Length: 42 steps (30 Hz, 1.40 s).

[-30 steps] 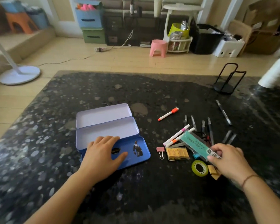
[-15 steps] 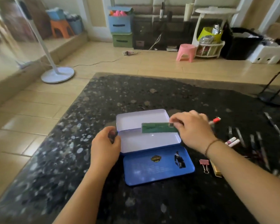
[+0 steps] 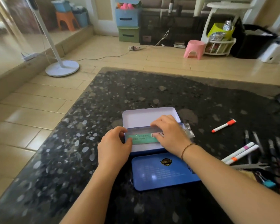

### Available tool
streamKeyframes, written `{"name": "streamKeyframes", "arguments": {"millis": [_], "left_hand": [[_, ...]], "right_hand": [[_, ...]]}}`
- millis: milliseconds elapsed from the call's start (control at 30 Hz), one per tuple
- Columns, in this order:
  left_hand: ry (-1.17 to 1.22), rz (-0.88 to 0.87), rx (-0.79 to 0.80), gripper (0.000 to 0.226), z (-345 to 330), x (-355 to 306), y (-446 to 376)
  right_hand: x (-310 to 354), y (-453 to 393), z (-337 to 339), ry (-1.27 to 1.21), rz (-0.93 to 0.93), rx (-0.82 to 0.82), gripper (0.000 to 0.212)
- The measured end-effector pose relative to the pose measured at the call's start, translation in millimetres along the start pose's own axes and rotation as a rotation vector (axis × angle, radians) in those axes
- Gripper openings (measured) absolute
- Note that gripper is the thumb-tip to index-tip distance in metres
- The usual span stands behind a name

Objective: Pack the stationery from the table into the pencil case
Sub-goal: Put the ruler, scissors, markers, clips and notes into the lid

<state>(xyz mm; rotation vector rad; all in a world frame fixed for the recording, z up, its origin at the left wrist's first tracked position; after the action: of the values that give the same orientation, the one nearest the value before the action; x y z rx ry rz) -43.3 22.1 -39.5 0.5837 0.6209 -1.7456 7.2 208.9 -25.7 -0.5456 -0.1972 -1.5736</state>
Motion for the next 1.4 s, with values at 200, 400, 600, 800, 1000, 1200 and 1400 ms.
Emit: {"name": "streamKeyframes", "arguments": {"millis": [200, 400, 600, 800, 1000, 1200, 1400], "left_hand": [[-0.043, 0.000, -0.009, 0.025, 0, -4, -2], [-0.093, 0.055, 0.037, 0.033, -6, -4, -6], [-0.144, 0.059, 0.022, 0.028, -9, -3, -8], [-0.155, 0.107, -0.006, 0.023, -11, -1, -11], [-0.093, 0.117, 0.169, 0.043, -16, 5, -17], [-0.220, 0.061, 0.174, 0.052, -12, 2, -19], [-0.232, 0.101, 0.174, 0.049, -13, 3, -26]], "right_hand": [[-47, 47, 68, -0.012, -0.425, -0.378, 0.030], [-77, 45, 46, -0.198, -0.658, -0.091, 0.019], [-81, 36, 33, -0.097, -0.677, -0.107, 0.026], [-77, 32, 31, 0.161, -0.713, -0.019, 0.026], [-82, 39, 30, -0.061, -0.700, 0.050, 0.027], [-68, 55, 38, -0.089, -0.650, 0.093, 0.018], [-47, 85, 60, -0.023, -0.493, -0.102, 0.041]]}}
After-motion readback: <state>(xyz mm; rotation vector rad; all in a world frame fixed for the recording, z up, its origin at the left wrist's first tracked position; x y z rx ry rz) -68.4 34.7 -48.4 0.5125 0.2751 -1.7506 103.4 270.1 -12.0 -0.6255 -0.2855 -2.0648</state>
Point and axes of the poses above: each hand's wrist, its own y-axis away from the middle knuckle, its own z-axis out of the back of the hand, x = y × z, the point moved 6 cm from there along -y, towards the middle knuckle, and after that the axes turned 2 degrees about -y, right-handed, at the moved point
